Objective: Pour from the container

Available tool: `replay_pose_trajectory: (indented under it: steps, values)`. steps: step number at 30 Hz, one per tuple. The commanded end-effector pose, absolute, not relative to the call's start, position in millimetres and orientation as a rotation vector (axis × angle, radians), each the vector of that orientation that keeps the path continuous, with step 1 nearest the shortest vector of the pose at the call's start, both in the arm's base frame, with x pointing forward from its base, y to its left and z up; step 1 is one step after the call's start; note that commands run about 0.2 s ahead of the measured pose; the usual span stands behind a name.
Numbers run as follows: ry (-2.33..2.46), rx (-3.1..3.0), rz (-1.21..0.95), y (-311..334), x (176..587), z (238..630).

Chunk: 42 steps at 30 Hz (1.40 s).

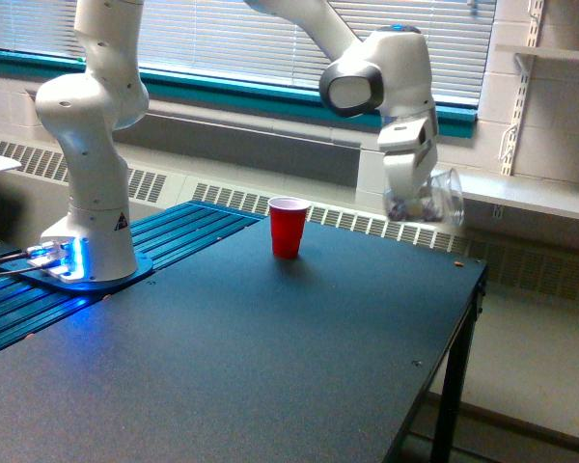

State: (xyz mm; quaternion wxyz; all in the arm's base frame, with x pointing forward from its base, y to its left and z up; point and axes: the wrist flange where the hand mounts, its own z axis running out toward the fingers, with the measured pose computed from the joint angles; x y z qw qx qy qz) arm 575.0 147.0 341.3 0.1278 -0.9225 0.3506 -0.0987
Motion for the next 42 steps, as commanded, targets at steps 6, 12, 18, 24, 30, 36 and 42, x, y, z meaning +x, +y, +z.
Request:
replay_pose_trajectory:
  steps: [6, 12, 18, 24, 30, 36, 42]
  values:
    - [0.900, -2.539, -0.298, 271, 534, 394]
    - [0.833, -2.527, -0.243, 314, 500, 403]
    - [0.803, -2.497, -0.203, 342, 471, 417]
    - [0.797, -2.497, -0.166, 358, 445, 421]
    - [0.809, -2.559, -0.116, 367, 412, 414]
    - [0.808, -2.593, -0.113, 372, 383, 413]
    - [0.814, -2.588, -0.110, 381, 359, 419]
